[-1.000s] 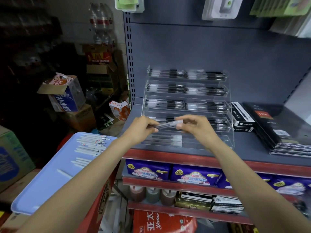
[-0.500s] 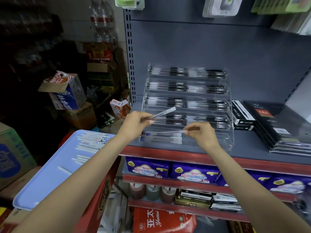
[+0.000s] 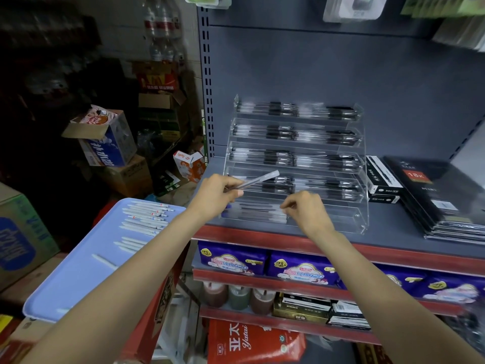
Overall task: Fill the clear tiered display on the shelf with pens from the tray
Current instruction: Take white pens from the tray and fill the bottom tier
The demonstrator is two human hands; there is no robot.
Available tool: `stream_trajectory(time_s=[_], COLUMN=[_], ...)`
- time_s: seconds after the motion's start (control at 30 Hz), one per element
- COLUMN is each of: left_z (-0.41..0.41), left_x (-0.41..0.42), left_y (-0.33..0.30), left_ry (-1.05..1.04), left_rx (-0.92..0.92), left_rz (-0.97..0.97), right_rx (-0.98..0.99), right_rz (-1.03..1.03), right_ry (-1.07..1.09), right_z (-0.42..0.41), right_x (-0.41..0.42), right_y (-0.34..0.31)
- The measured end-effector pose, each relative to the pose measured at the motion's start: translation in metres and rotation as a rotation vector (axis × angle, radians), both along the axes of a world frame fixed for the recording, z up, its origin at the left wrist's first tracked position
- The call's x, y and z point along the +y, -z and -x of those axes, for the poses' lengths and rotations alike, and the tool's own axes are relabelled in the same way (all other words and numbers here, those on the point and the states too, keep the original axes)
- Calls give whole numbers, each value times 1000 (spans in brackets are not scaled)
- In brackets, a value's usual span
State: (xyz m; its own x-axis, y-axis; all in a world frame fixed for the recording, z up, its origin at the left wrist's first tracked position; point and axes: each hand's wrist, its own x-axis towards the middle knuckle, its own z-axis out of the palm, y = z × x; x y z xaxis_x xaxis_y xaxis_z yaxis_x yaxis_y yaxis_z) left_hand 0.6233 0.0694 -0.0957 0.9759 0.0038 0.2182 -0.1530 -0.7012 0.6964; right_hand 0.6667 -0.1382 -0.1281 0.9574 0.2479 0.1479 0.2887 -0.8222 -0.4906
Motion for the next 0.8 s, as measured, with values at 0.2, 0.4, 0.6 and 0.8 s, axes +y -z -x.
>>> stream_trajectory(time_s=[0.2, 0.4, 0.6, 0.8], left_z=[0, -1, -7, -5], left_x=[3, -2, -6, -1], left_y=[3, 1, 4, 16], left_ry=[10, 49, 74, 134], left_rx=[53, 73, 82, 77], left_rz=[-41, -136, -187, -255], right_rx=[19, 155, 148, 108], right_rz=[28, -526, -500, -156], right_ry=[-55, -97, -87, -105], right_z=[2, 8, 6, 10], right_x=[-2, -3, -8, -8], right_y=[-8, -29, -21, -9])
